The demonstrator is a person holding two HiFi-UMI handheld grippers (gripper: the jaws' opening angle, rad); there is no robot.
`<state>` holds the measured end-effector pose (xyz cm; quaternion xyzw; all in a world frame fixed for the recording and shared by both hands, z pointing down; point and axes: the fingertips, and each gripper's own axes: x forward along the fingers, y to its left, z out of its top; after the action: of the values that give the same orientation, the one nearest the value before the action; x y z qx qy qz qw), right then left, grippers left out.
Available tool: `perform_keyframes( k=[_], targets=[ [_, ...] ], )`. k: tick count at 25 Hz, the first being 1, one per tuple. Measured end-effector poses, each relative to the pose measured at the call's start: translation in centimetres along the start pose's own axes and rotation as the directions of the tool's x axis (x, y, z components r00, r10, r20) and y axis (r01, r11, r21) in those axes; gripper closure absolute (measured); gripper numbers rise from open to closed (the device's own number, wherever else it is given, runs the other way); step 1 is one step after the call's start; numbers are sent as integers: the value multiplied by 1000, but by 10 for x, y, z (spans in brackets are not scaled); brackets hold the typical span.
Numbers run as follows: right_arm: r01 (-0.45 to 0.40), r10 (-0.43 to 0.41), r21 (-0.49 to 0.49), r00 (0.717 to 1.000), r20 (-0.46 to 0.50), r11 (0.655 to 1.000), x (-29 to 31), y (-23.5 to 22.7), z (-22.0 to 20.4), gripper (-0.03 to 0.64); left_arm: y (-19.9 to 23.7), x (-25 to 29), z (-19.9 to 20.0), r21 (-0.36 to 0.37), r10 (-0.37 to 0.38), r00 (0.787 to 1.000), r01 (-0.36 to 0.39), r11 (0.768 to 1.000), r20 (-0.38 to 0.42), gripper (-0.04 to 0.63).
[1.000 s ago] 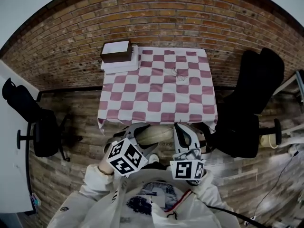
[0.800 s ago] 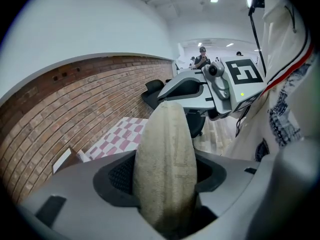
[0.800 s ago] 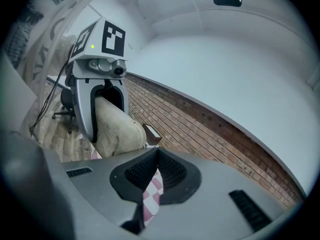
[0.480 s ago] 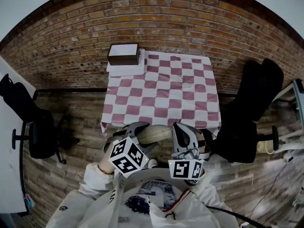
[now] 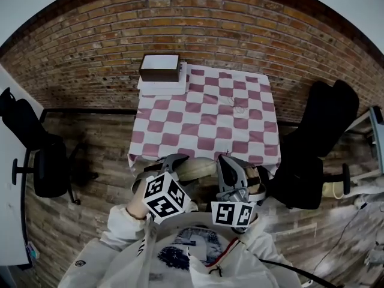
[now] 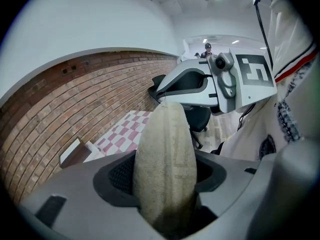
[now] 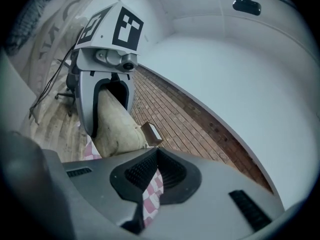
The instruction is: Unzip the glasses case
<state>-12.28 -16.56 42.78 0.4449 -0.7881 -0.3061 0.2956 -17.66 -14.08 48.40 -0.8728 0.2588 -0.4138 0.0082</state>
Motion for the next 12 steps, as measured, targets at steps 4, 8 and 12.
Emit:
perform_keyframes(
  k=[4, 8, 12],
  targets=[
    [-9, 9, -56, 1000, -6, 998, 7, 2, 2, 601, 4, 3, -4, -22, 7, 1000, -7, 1000, -11, 305],
    [-15, 13, -103, 1000, -20, 995, 14, 5, -1, 601, 9, 8, -7, -20, 11, 999, -12, 1000, -34, 304],
    [-25, 21, -148, 999, -28, 989, 17, 11, -5, 601, 8, 14, -13, -17, 6, 998, -7, 1000, -64, 304]
  ],
)
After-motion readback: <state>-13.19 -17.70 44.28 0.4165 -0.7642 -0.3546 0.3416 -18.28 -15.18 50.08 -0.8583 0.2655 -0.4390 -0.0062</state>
